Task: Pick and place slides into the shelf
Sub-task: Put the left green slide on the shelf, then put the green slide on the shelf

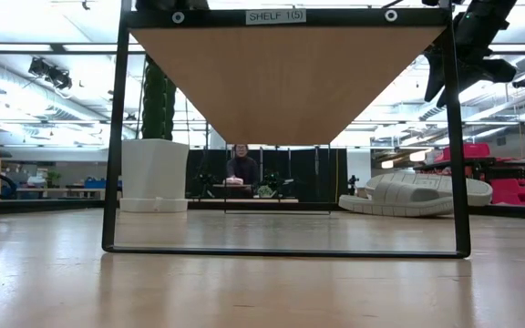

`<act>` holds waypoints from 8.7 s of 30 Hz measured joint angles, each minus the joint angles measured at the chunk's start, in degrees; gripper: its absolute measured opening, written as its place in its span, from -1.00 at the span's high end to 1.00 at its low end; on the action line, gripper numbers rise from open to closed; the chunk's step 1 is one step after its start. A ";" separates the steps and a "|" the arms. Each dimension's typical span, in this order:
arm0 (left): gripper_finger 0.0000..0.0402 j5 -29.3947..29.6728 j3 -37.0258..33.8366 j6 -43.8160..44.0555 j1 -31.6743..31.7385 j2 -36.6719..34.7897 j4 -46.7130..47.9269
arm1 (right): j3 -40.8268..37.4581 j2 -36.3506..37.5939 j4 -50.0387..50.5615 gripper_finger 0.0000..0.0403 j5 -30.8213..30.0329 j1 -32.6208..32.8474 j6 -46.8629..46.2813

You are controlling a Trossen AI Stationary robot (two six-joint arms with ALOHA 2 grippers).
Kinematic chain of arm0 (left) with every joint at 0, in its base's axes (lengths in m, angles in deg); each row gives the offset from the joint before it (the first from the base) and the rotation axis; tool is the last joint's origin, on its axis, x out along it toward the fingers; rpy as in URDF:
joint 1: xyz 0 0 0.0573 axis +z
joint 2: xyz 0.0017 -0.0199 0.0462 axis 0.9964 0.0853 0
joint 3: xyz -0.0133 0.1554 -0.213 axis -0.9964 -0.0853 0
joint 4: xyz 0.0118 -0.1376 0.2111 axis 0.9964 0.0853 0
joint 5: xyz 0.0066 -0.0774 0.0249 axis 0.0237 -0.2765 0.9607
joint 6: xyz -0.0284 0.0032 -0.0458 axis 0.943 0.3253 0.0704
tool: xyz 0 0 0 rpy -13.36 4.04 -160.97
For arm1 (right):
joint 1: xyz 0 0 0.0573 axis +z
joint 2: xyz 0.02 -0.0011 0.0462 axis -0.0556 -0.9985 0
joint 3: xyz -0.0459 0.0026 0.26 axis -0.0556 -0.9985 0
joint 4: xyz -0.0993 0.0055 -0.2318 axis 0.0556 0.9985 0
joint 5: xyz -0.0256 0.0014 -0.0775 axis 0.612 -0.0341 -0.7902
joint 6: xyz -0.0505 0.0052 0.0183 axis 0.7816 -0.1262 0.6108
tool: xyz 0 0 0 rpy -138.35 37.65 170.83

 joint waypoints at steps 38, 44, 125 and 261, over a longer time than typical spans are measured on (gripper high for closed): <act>0.89 -2.45 -0.09 0.51 7.23 5.12 -3.06 | 0.00 0.02 -0.22 0.32 0.04 0.00 -0.42; 0.86 -2.76 -0.09 0.24 7.34 5.12 -3.06 | 0.00 0.02 -0.39 0.32 0.02 0.00 -0.44; 0.44 -2.68 -5.51 -5.40 6.88 5.25 -9.07 | 0.00 0.00 -1.90 0.32 -0.43 -0.01 -0.48; 0.45 32.63 -5.53 36.84 -45.59 -2.42 -2.40 | -26.71 -17.64 -45.18 0.15 9.99 83.21 -49.69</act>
